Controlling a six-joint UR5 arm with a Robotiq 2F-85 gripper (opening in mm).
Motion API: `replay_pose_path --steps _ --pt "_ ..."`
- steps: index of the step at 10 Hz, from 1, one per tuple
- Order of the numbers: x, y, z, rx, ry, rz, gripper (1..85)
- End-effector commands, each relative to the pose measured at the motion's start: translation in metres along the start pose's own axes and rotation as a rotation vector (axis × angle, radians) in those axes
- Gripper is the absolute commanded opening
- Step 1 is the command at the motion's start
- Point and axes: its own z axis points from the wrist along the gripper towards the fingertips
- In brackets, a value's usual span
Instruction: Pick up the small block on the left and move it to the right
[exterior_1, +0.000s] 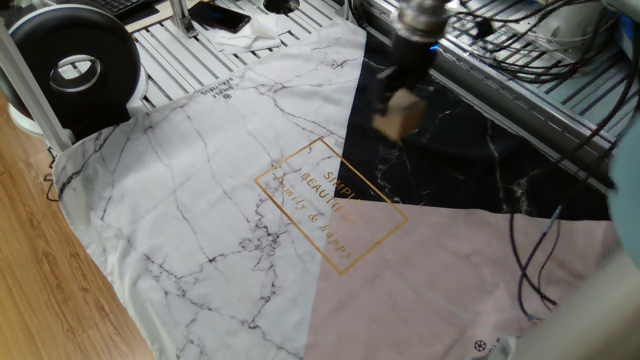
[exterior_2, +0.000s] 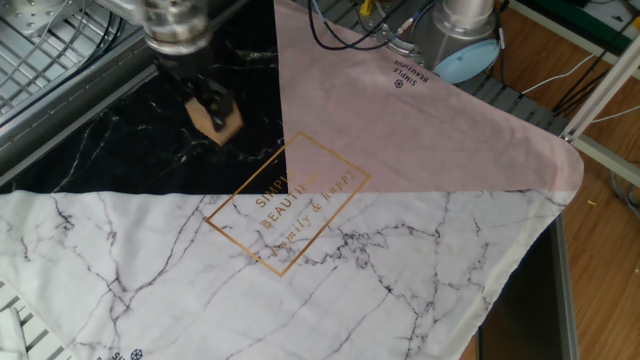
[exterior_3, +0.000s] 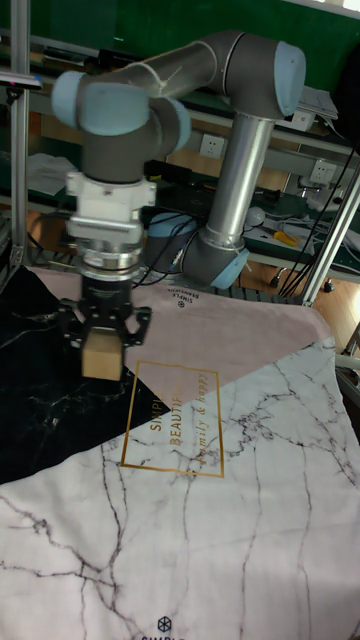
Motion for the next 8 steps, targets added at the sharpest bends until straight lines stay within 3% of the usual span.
replay_pose_path --steps 1,2,3,5,6,8 --pt "0.005 0.067 0.005 -0.012 -0.030 0.042 1.0" --pt "0.009 0.067 0.008 0.011 -0.034 0.031 1.0" --pt "0.003 0.057 0.008 0.028 -0.046 0.001 1.0" --pt "0.017 0.051 0.008 0.048 0.013 -0.109 1.0" --pt "0.015 0.040 0.007 0.091 0.011 -0.202 1.0" --pt "-0.004 0.027 0.005 0.150 -0.053 -0.248 1.0"
